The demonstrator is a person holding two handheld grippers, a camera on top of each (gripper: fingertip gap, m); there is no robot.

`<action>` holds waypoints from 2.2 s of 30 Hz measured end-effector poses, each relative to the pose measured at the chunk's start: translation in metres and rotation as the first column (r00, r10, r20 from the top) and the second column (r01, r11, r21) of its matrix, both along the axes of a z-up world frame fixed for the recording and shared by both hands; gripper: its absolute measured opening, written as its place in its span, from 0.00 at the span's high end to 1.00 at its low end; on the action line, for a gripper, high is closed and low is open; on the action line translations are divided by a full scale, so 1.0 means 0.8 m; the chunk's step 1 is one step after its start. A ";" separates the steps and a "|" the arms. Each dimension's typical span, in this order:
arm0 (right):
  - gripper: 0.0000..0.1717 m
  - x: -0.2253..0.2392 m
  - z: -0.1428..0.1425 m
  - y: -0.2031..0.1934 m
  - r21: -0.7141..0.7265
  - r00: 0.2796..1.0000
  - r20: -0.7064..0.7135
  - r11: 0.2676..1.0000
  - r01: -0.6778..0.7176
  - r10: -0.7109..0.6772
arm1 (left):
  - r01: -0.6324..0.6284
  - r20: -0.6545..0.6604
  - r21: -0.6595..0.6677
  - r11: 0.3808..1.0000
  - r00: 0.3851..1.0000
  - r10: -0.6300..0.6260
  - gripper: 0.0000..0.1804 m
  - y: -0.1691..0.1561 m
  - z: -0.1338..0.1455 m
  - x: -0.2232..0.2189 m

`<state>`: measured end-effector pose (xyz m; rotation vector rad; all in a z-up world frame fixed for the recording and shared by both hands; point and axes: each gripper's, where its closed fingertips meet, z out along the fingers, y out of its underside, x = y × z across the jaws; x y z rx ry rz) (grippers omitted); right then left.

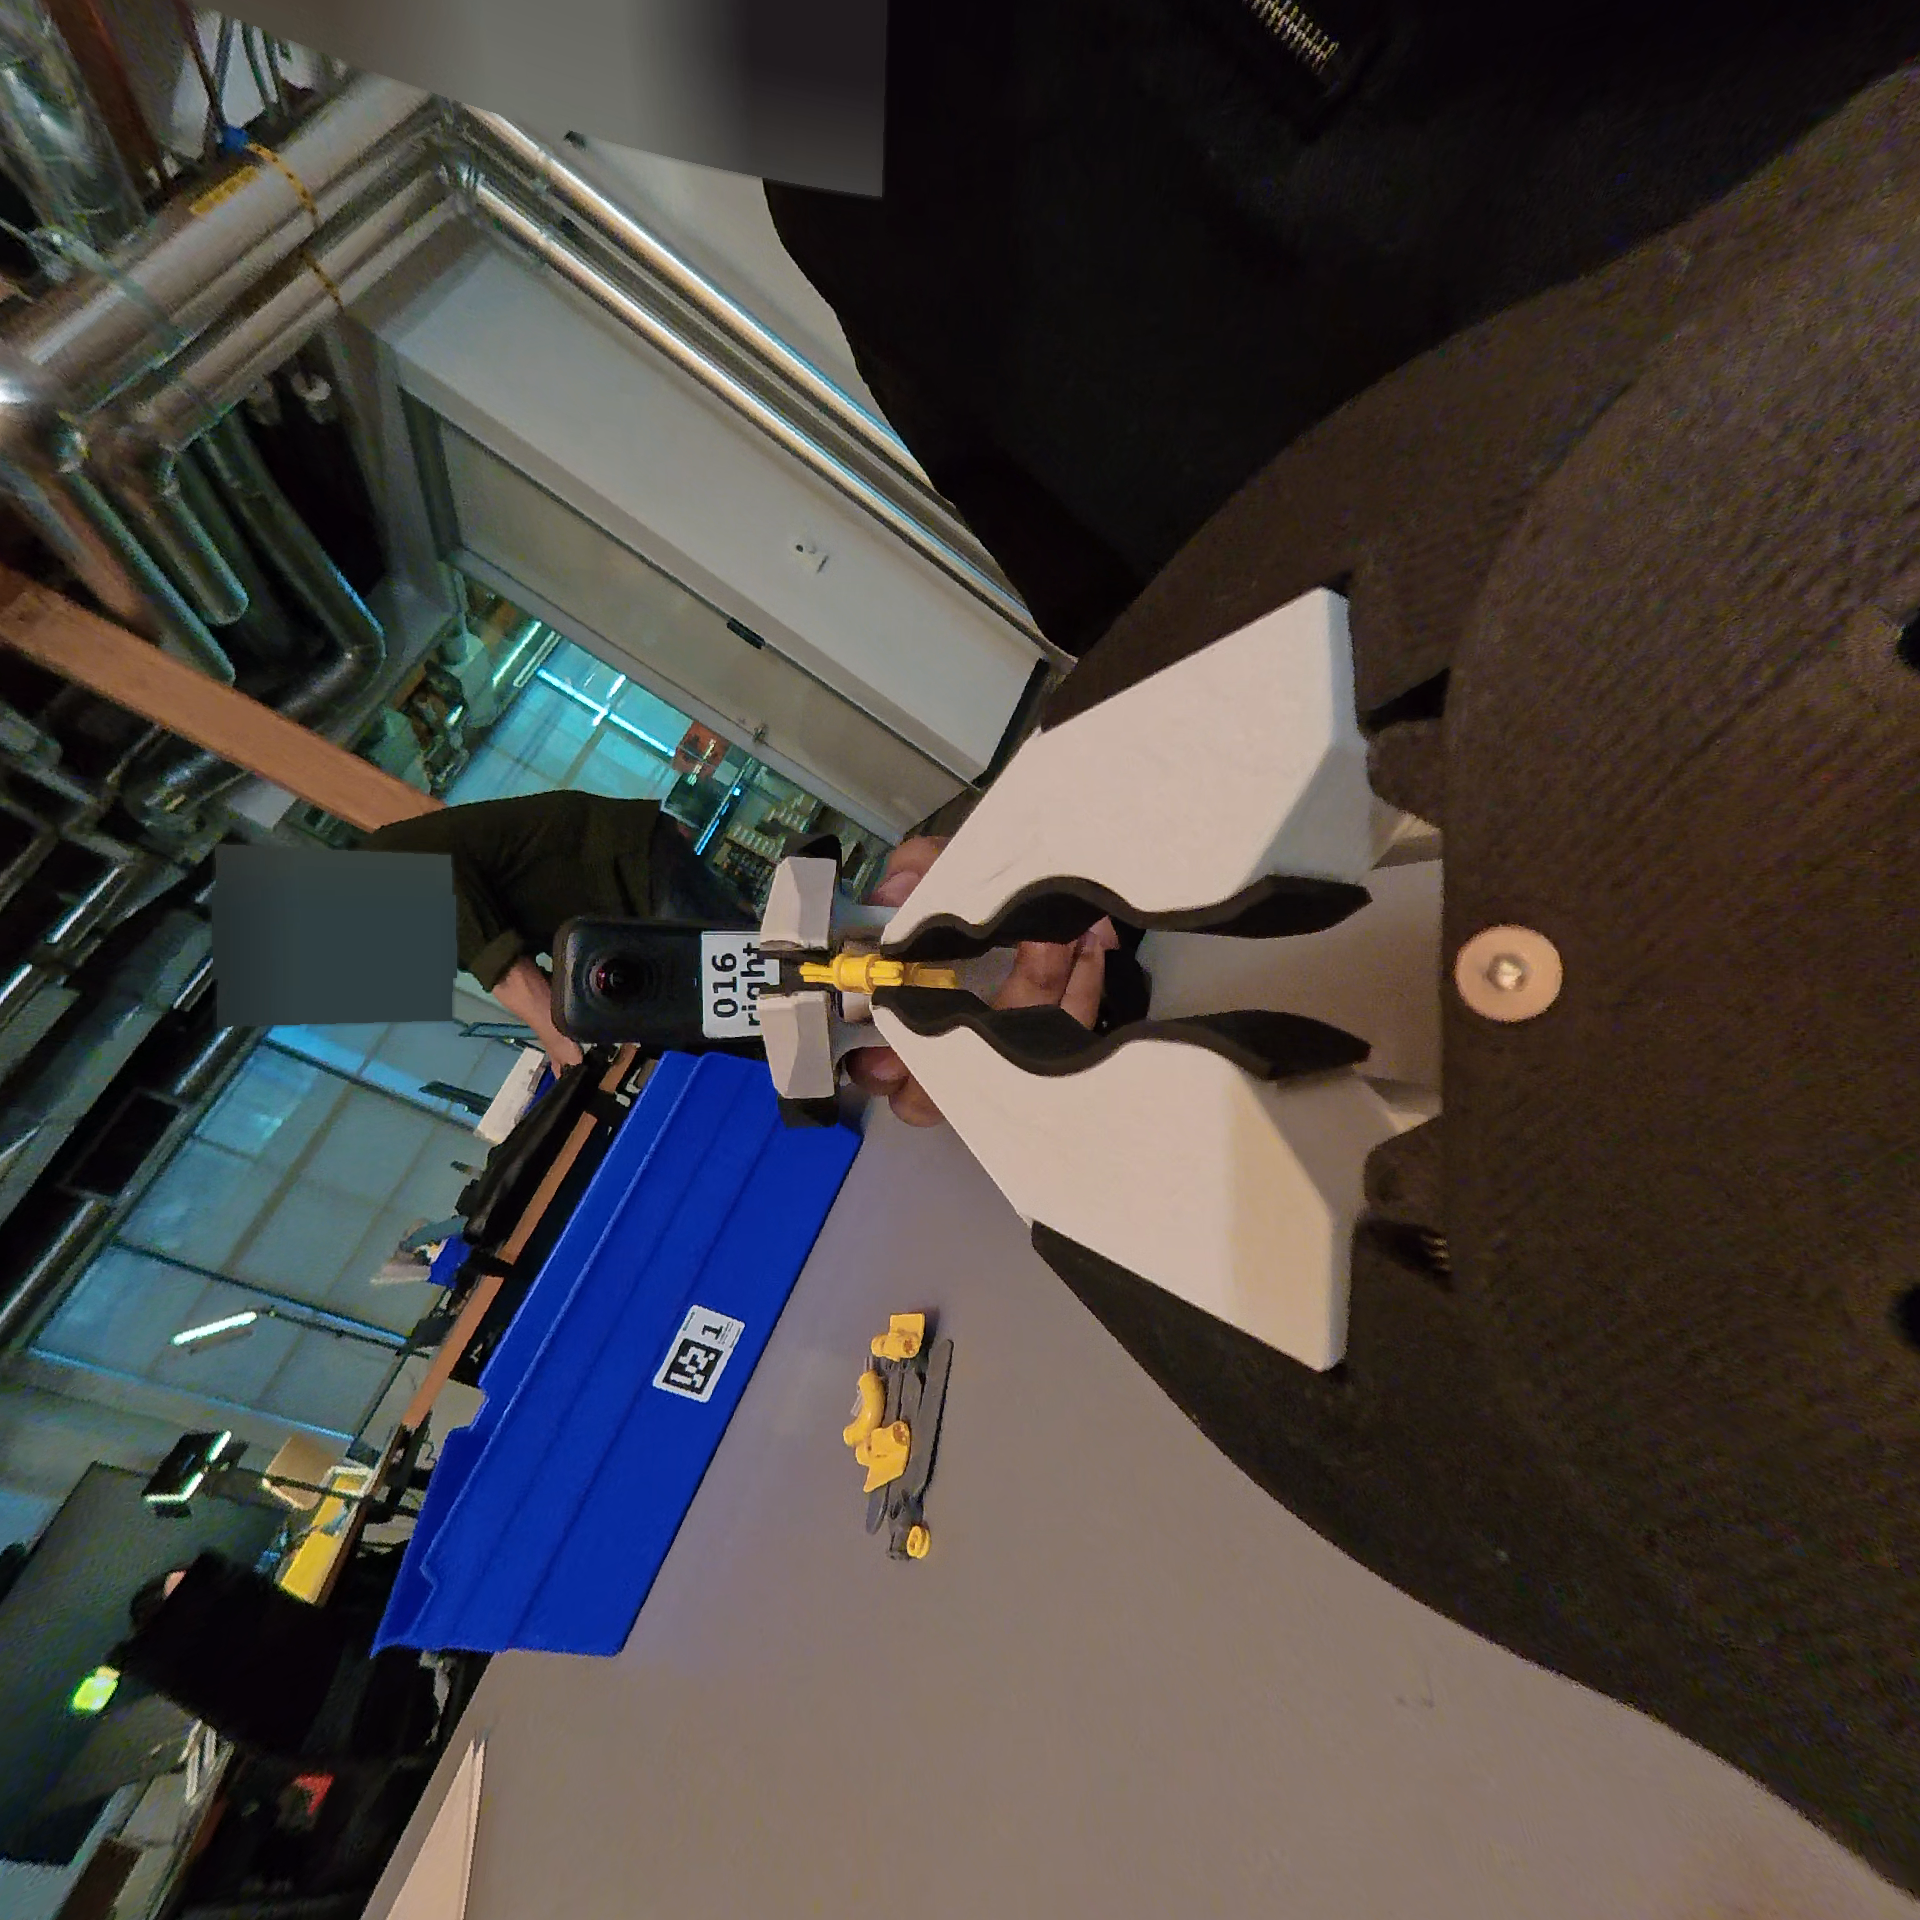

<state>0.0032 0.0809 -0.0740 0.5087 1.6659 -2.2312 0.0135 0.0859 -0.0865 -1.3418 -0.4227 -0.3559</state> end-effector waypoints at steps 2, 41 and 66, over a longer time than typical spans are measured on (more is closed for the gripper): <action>0.99 0.000 0.000 0.000 -0.007 1.000 0.009 1.000 -0.011 0.011 | -0.004 -0.008 0.007 1.000 1.000 0.004 1.00 -0.001 0.002 0.000; 0.99 0.012 0.005 -0.009 0.012 0.998 -0.057 1.000 -0.001 0.002 | 0.105 0.094 0.112 0.988 0.989 -0.115 0.98 0.001 0.012 0.009; 0.99 -0.117 -0.067 0.132 0.360 0.810 0.171 0.801 0.478 -0.560 | -0.007 0.081 0.203 0.979 0.997 -0.009 0.97 -0.013 0.028 -0.007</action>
